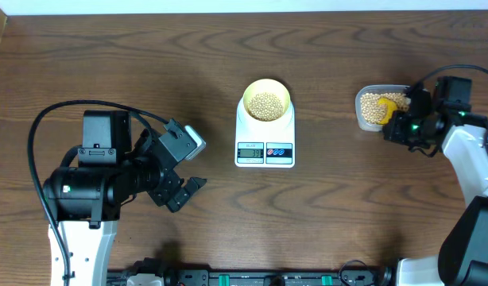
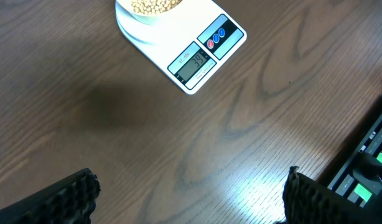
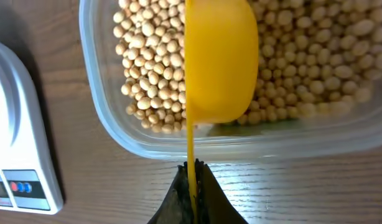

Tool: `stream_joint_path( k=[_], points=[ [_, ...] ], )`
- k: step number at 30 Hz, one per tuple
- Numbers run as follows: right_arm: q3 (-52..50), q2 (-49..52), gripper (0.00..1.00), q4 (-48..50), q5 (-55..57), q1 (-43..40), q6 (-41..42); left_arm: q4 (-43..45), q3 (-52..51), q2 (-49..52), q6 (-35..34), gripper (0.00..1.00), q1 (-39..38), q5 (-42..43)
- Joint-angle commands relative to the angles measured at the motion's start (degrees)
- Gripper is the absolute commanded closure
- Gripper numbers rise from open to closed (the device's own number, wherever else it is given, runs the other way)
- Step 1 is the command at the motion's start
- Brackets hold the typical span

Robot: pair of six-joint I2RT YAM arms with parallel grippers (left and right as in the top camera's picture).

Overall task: Scoop item into bowl and weigh 50g on scale
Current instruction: 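Scoop a third load of soybeans with the right gripper, then lift the scoop and carry it over the bowl on the scale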

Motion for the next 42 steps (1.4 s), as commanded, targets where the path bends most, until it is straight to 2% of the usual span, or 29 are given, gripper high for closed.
stream_joint_path(
  k=[1, 23, 34, 42],
  points=[
    [-0.5, 0.5, 0.99, -0.2, -5.1, -2.1, 2.0, -0.2, 0.1, -0.1, 0.3, 0.04, 0.2, 0.7],
    [-0.5, 0.5, 0.99, -0.2, -36.1, -18.0, 1.9, -0.2, 0.1, -0.1, 0.3, 0.04, 0.2, 0.7],
    [-0.5, 0.5, 0.99, -0.2, -46.8, -17.4, 2.4, -0.2, 0.1, -0.1, 0.3, 0.04, 0.2, 0.7],
    [-0.5, 0.5, 0.99, 3.0, -46.8, -8.8, 6.5, -0.2, 0.1, -0.1, 0.3, 0.04, 0.2, 0.7]
  ],
)
